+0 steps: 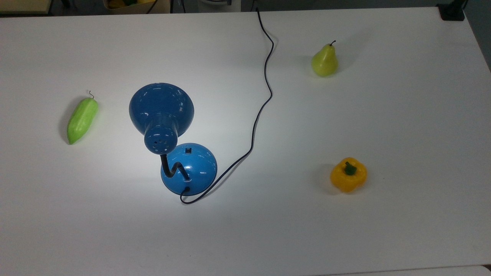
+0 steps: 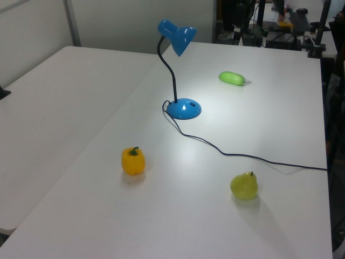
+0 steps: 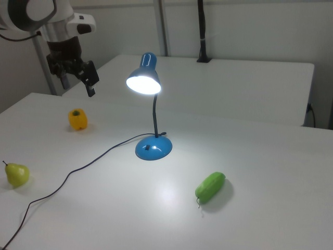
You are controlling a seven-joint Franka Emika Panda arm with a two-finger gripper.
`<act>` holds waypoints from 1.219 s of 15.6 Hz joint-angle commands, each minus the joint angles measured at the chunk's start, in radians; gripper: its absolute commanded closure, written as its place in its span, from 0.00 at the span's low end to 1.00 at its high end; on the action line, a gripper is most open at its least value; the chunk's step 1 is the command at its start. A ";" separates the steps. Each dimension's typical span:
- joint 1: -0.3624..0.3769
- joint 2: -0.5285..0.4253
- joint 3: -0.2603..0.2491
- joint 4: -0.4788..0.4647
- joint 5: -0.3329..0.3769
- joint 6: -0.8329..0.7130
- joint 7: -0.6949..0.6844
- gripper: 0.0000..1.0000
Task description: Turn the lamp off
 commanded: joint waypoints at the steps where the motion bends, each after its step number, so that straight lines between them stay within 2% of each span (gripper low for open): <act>1: 0.009 -0.029 -0.016 -0.029 0.012 0.010 -0.024 0.00; 9: 0.011 -0.029 -0.015 -0.030 0.012 -0.003 -0.036 0.00; 10: 0.011 -0.030 -0.012 -0.032 0.012 -0.006 -0.058 0.04; 13: 0.011 -0.029 -0.005 -0.030 0.012 -0.013 -0.050 0.18; 15: 0.011 -0.027 -0.004 -0.030 0.015 -0.013 -0.050 0.34; 19: 0.011 -0.027 -0.005 -0.032 0.017 -0.013 -0.064 0.82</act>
